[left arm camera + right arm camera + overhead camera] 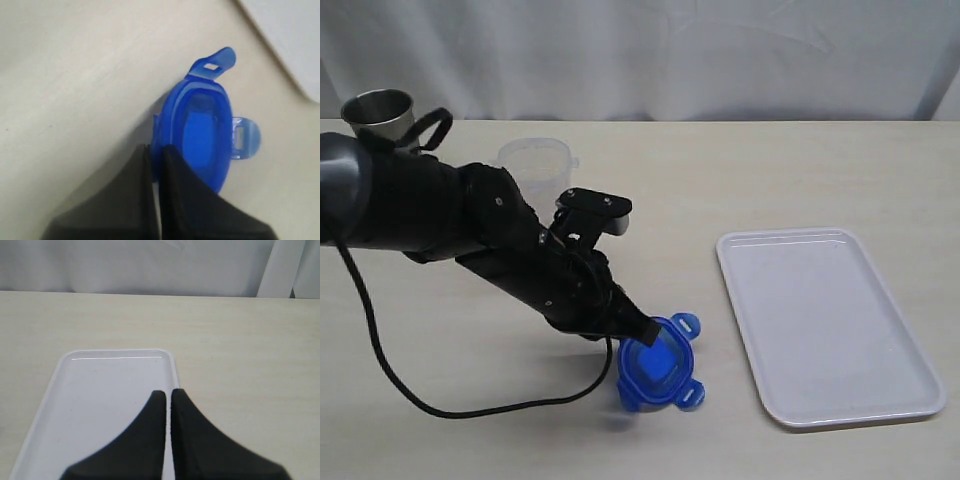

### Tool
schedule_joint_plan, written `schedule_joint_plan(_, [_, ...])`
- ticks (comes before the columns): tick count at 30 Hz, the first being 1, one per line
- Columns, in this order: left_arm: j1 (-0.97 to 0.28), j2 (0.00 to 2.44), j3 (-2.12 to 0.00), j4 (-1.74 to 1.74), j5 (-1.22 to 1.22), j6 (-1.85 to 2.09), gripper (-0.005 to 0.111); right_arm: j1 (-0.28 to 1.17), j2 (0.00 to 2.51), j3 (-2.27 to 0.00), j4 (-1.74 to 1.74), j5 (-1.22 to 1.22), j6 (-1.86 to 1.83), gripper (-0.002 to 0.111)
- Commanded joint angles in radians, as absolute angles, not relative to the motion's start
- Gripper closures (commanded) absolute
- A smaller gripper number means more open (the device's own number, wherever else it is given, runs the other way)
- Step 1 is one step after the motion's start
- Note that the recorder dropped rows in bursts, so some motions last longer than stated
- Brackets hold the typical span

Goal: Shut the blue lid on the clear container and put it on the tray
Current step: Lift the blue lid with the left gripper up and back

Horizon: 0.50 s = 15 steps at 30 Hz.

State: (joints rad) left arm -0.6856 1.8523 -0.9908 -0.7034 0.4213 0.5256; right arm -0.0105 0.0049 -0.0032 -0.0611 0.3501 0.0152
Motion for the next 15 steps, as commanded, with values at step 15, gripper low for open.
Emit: schedule_joint_plan(15, [-0.687,1.428,-0.991,-0.689,0.372,0.789,0.107,-0.010,0.000,0.000,-0.060,0.346,0.010,0.104])
